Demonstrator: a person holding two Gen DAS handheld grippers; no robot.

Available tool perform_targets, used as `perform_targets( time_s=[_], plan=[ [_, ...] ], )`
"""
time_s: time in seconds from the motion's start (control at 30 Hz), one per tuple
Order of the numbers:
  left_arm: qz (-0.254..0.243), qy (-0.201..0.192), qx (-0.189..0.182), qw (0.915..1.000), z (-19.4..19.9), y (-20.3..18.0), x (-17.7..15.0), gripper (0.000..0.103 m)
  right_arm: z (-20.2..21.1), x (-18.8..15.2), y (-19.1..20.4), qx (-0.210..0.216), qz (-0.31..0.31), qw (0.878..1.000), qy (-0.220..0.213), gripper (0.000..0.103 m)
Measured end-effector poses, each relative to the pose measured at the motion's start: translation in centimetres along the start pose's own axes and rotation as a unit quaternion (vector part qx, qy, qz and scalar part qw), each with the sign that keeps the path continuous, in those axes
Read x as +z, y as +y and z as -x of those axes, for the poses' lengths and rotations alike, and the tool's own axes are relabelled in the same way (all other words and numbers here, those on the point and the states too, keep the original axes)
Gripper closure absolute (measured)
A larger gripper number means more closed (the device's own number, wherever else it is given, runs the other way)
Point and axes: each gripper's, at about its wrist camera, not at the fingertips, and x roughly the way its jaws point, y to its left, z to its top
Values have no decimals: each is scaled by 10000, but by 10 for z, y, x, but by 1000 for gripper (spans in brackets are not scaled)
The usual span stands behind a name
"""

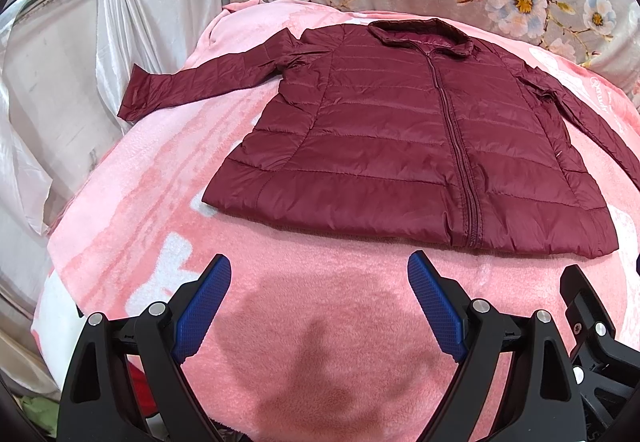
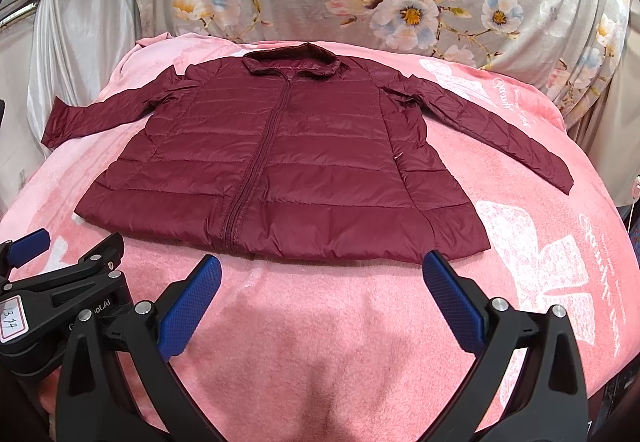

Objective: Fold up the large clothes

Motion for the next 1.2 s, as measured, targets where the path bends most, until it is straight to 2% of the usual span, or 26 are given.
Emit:
perform_targets(
  time_s=[1.2],
  plan=[
    [1,26,-7,10000,5,2,-4,16,-1,-1,-1,15,-23,10000,44,5]
  ],
)
